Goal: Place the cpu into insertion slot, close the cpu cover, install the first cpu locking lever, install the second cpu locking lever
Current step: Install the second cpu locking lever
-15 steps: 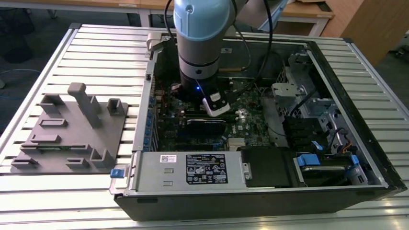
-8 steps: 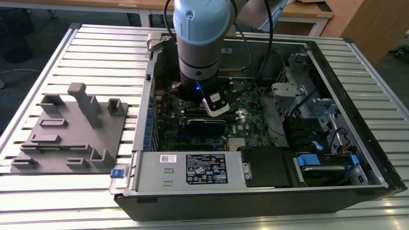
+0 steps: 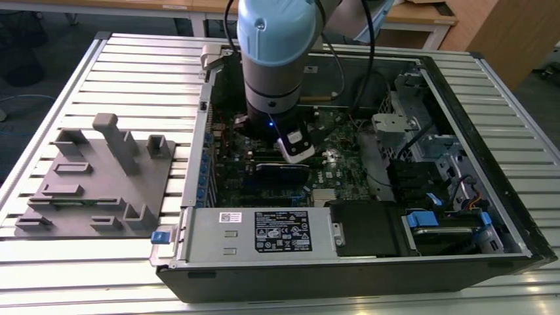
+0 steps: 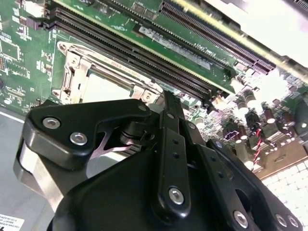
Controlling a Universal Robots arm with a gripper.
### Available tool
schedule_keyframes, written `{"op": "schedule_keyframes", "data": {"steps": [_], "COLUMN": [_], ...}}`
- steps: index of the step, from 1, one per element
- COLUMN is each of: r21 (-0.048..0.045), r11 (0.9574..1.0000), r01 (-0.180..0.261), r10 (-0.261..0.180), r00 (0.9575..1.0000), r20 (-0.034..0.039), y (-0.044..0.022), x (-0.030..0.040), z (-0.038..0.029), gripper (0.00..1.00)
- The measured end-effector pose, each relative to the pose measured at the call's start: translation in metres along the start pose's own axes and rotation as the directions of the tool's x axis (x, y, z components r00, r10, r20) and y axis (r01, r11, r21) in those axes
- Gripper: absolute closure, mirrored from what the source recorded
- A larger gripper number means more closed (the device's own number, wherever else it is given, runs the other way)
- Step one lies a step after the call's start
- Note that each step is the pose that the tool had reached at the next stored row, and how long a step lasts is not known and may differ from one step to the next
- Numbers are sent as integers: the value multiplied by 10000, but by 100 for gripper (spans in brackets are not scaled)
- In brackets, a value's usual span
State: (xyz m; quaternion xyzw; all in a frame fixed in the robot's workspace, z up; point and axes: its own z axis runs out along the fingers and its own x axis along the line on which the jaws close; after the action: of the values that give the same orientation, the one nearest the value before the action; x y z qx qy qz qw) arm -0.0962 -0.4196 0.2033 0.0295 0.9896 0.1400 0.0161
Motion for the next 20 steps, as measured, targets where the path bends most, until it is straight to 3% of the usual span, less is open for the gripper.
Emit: {"op": "schedule_keyframes", "data": {"steps": [7, 20], "r21": [-31, -271], "r11": [10000, 9996], "r01": [-11, -35], "r10": [11, 34], "r00": [10000, 10000], "r20": [0, -36], "y": [-27, -41], "x": [0, 2], "z": [29, 73], "gripper": [90, 90]}}
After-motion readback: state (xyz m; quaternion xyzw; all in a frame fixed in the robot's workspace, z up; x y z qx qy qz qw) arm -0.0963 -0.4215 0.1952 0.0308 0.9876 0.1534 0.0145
